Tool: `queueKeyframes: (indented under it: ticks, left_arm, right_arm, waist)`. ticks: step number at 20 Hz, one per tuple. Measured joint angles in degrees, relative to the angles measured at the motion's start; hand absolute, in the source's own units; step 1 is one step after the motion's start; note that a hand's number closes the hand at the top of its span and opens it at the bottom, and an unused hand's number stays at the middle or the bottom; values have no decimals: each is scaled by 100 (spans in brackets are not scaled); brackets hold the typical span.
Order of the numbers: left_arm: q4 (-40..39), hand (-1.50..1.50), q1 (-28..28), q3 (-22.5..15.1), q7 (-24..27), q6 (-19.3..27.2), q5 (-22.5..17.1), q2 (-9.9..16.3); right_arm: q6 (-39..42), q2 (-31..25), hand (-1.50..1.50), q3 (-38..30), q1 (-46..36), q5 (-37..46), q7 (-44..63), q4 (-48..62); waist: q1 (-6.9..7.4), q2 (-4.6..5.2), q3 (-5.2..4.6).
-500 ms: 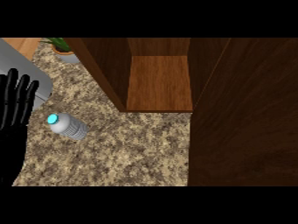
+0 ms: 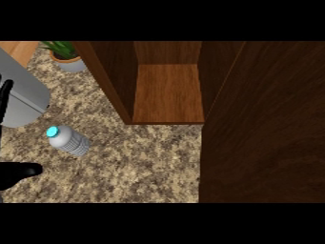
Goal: Pick up the bottled water, place it into the cabinet and close the cabinet
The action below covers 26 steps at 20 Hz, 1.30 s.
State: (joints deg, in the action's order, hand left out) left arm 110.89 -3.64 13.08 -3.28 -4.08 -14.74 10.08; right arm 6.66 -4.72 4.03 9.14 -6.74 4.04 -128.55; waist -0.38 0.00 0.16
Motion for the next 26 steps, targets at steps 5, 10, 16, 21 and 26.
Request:
queueKeyframes:
  ticks: [5,10,16,21,26]
  left_arm:
    - [199,-150,58,330,-593,-33,-601,160]
    - [260,-150,319,675,-844,-221,-867,414]
    - [224,-150,783,680,-870,-295,-569,375]
    - [-497,-150,644,724,-616,-403,-444,364]
    - [-1369,-150,581,674,-236,-600,-274,300]
  right_arm:
    - [339,-33,-150,463,874,-152,169,-709]
    - [452,-41,-150,882,1525,-89,274,-1180]
    - [508,-19,-150,1253,2180,141,-61,-1340]
    - [606,-120,-150,1407,2622,201,-319,-1425]
    - [632,-186,-150,1597,2986,271,-610,-1463]
  waist:
    - [2,-17,-11]
    - [2,-22,-15]
    - [-15,-23,-17]
    - [-42,-16,-18]
    - [-81,-15,-21]
